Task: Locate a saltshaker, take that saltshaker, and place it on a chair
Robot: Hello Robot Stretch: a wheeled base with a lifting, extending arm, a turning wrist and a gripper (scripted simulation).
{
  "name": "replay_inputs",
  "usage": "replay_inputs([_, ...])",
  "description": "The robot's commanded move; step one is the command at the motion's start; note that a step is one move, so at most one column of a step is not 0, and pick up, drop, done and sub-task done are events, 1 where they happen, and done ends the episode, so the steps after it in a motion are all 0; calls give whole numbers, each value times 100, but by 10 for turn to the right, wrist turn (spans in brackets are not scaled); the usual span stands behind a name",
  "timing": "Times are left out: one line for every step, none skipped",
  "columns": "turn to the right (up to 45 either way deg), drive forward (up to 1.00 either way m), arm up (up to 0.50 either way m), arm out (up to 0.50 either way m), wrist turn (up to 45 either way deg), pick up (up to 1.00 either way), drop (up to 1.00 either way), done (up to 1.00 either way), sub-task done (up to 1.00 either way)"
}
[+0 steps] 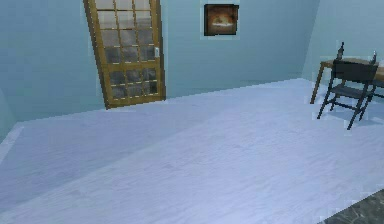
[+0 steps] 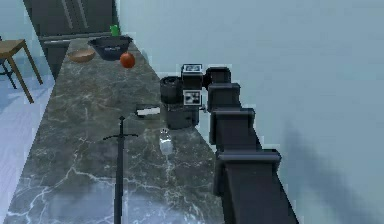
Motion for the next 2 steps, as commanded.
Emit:
replay_inputs([0,0,-16,0,0,0,0,0,0])
replay_inputs([0,0,0,0,0,100,0,0,0])
